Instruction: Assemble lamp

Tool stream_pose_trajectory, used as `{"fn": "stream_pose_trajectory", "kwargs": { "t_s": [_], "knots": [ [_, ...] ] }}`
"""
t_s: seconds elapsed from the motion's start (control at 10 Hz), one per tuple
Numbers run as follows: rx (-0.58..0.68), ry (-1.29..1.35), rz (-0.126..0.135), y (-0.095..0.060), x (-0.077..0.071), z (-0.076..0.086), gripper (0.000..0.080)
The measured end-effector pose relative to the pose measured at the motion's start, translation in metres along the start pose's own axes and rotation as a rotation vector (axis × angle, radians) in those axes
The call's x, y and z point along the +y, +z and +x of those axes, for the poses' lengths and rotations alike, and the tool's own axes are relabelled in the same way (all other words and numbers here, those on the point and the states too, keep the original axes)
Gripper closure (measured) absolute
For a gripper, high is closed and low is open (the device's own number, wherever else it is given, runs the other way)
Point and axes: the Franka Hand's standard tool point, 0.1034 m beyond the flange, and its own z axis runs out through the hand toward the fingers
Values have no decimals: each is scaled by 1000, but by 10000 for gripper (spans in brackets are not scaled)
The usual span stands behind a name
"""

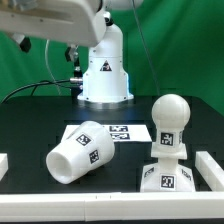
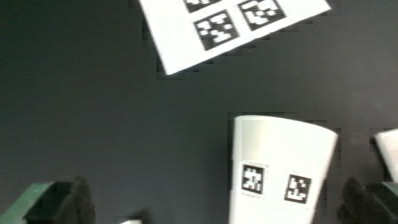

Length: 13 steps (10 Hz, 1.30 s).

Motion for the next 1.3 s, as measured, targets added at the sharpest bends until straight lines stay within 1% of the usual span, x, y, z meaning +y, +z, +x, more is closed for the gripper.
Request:
{"fn": "stream_pose_trajectory", "kwargs": {
  "t_s": [0.1, 0.2, 0.3, 0.7, 0.8, 0.9, 1.0, 1.1, 1.2, 1.3],
  "knots": [
    [8, 11, 37, 2, -3, 7, 101],
    [41, 13, 48, 7, -9, 18, 101],
    [71, 19, 46, 9, -19, 24, 101],
    [70, 23, 48, 9, -15, 24, 101],
    [66, 30, 54, 11, -13, 26, 101],
    [49, 58, 89, 20, -6, 37, 101],
    [37, 80, 114, 26, -1, 51, 101],
    [27, 86, 143, 32, -1, 63, 101],
    [20, 86, 152, 37, 2, 70, 101],
    [12, 84, 157, 41, 1, 72, 101]
  ]
}}
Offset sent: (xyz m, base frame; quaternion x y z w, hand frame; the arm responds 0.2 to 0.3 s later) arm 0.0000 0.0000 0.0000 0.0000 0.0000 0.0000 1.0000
